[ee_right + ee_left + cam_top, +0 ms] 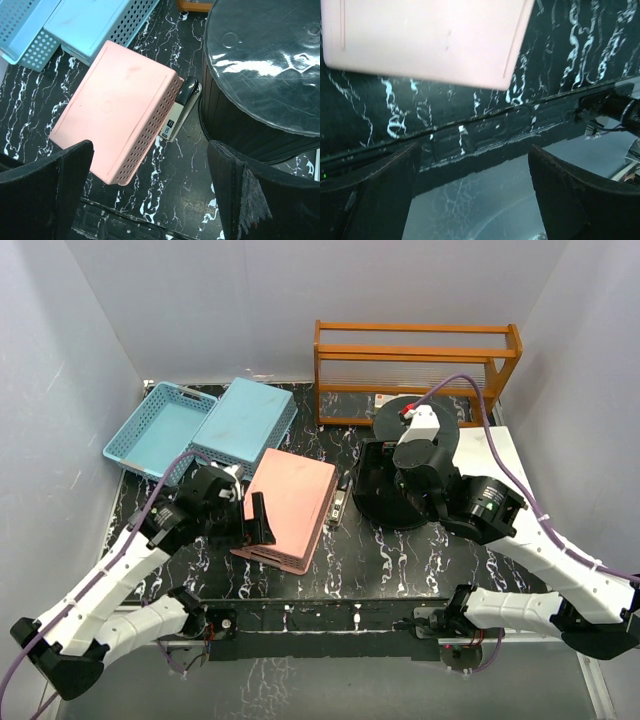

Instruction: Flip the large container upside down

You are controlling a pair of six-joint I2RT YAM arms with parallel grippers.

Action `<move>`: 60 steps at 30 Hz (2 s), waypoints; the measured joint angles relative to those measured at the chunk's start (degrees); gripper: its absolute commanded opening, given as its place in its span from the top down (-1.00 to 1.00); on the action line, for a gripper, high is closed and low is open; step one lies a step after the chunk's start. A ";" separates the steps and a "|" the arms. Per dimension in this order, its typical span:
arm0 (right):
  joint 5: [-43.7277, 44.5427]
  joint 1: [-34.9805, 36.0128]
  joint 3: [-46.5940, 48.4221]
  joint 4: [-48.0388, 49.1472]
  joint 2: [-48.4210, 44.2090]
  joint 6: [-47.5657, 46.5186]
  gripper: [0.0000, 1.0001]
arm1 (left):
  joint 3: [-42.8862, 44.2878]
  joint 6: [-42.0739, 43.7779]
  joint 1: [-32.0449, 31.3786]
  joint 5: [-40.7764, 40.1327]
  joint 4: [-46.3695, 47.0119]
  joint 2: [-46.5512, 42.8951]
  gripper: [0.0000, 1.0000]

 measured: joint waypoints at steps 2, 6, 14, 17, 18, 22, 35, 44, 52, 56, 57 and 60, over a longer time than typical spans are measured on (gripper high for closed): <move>0.24 0.00 0.00 0.02 0.46 -0.15 -0.96 | -1.51 -2.14 -1.60 0.37 -1.51 -0.55 -0.76; 0.48 0.00 0.00 0.39 1.40 -0.66 -0.96 | -7.39 -4.81 -3.08 1.44 -1.01 -0.55 -0.78; 0.46 0.00 0.00 0.87 1.68 -0.92 -0.96 | -15.23 -6.54 -3.65 1.68 15.37 4.37 -0.80; 0.46 0.00 0.00 0.85 1.57 -0.94 -0.96 | -15.45 -5.88 -3.69 1.62 24.17 9.29 -0.86; 0.46 0.00 0.00 0.83 1.46 -0.92 -0.96 | -15.45 -5.49 -3.72 1.57 26.97 10.97 -0.87; 0.44 0.00 0.00 0.81 0.85 -0.96 -0.96 | -14.10 -3.28 -3.37 1.05 35.32 18.75 -0.88; 0.17 0.00 0.00 0.22 -1.60 -0.81 -0.96 | 4.85 6.43 -0.28 0.66 37.59 34.91 -0.97; -1.01 0.00 -0.31 1.53 -1.36 -1.36 -0.96 | 21.64 15.30 5.38 2.32 21.44 34.75 -0.97; -3.08 0.00 -0.28 4.26 2.49 -3.85 -0.96 | 20.79 18.71 7.87 -0.02 10.14 32.24 -0.97; -3.93 0.02 -0.28 4.79 2.43 -4.33 -0.96 | 22.47 20.68 20.11 1.01 7.37 30.53 -0.97; -4.11 0.00 -0.33 4.85 2.29 -4.33 -0.96 | 23.43 21.16 24.02 0.44 7.19 30.49 -0.97; -4.98 0.00 -0.50 5.16 1.97 -4.33 -0.96 | 25.24 22.05 34.73 -0.66 7.58 30.51 -0.92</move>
